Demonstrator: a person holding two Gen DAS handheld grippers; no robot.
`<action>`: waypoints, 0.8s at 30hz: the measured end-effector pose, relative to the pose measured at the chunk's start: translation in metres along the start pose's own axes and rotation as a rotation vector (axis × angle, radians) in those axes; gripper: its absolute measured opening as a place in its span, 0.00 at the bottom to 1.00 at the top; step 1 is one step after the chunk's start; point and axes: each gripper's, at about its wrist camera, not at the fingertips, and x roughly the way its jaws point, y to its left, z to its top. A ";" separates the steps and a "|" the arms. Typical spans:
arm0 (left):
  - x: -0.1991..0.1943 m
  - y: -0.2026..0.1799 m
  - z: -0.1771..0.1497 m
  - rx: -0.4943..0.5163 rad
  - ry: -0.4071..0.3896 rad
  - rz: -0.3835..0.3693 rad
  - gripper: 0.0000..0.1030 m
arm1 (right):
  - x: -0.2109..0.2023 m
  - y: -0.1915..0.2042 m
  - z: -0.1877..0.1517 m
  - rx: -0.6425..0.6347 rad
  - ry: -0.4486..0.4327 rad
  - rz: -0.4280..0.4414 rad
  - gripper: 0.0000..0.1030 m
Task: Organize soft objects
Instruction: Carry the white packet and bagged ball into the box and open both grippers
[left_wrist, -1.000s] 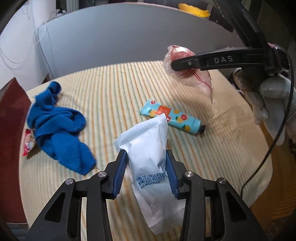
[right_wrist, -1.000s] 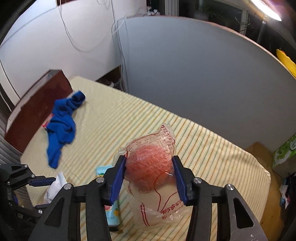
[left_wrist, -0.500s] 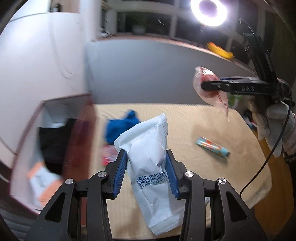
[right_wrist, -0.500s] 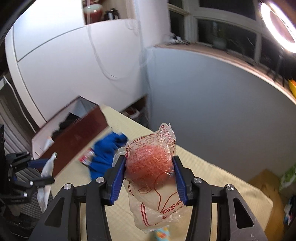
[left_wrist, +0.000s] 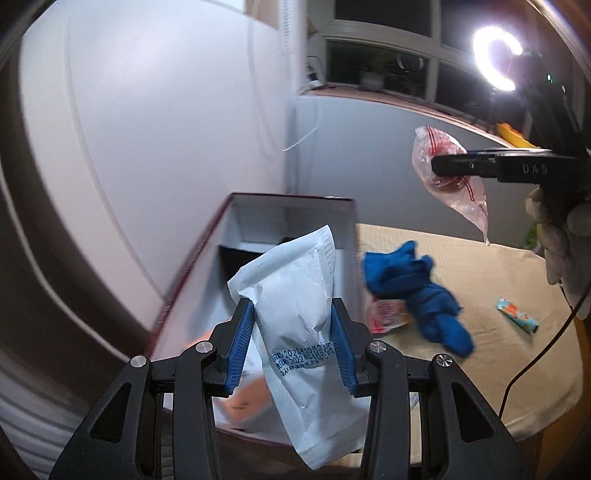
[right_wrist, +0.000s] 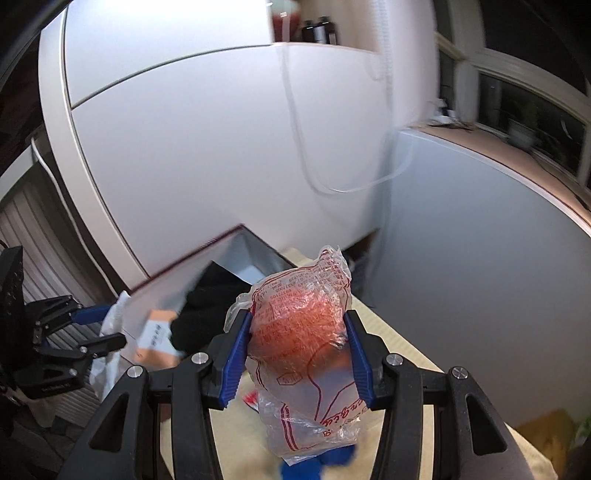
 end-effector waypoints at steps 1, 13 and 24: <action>0.003 0.005 -0.001 -0.008 0.005 0.005 0.39 | 0.005 0.004 0.004 -0.004 0.001 0.007 0.44; 0.031 0.033 -0.008 -0.011 0.033 0.051 0.39 | 0.093 0.054 0.042 -0.069 0.070 0.065 0.45; 0.039 0.039 -0.005 -0.042 0.035 0.049 0.59 | 0.133 0.077 0.054 -0.123 0.089 0.022 0.64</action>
